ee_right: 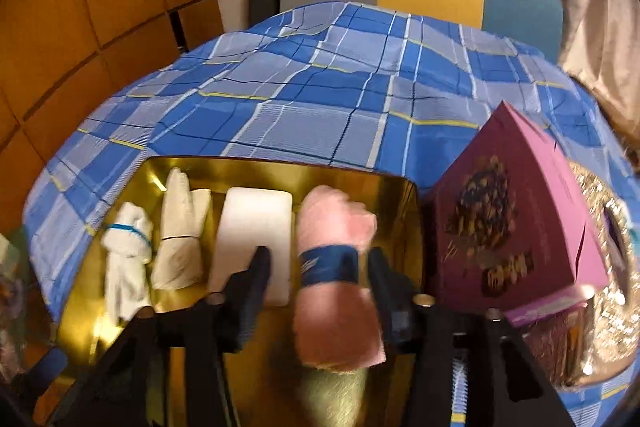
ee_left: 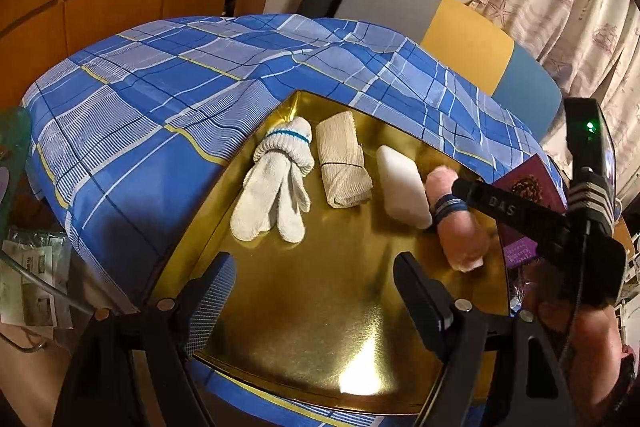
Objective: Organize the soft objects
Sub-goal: 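Lower the pink washcloth into the gold tray beside the sponge, open right gripper, then move the right gripper to the white mesh cloth and grasp it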
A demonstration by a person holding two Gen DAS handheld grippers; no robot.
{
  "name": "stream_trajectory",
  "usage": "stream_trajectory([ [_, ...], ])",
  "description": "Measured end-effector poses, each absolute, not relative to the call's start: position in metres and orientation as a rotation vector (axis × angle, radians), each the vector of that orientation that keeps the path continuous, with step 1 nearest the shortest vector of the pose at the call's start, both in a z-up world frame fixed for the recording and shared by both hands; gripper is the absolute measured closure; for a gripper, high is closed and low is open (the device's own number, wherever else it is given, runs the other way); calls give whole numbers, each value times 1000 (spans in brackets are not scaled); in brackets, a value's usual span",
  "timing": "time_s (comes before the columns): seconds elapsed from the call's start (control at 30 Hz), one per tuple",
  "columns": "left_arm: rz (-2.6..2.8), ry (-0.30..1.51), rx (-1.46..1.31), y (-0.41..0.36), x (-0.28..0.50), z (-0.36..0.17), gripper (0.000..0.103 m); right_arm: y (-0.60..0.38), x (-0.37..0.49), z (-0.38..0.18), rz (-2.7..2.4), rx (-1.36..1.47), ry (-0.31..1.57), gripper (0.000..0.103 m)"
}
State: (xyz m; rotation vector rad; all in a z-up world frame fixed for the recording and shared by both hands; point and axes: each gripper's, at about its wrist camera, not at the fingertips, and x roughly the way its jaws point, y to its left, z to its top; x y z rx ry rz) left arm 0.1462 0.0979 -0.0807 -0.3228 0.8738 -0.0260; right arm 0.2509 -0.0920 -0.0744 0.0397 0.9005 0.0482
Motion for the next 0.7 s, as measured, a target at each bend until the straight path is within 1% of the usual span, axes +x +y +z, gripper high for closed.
stream_trajectory([
  [0.17,-40,881,-331,97,147,-83,21,-91,234,-63,95,48,857,48],
  [0.33,-80,886,-345,93,147,-84,21,-87,208,-52,164,43,828,44],
  [0.7,-112,879,-316,82,142,-83,21,-99,152,-42,236,23,817,44],
])
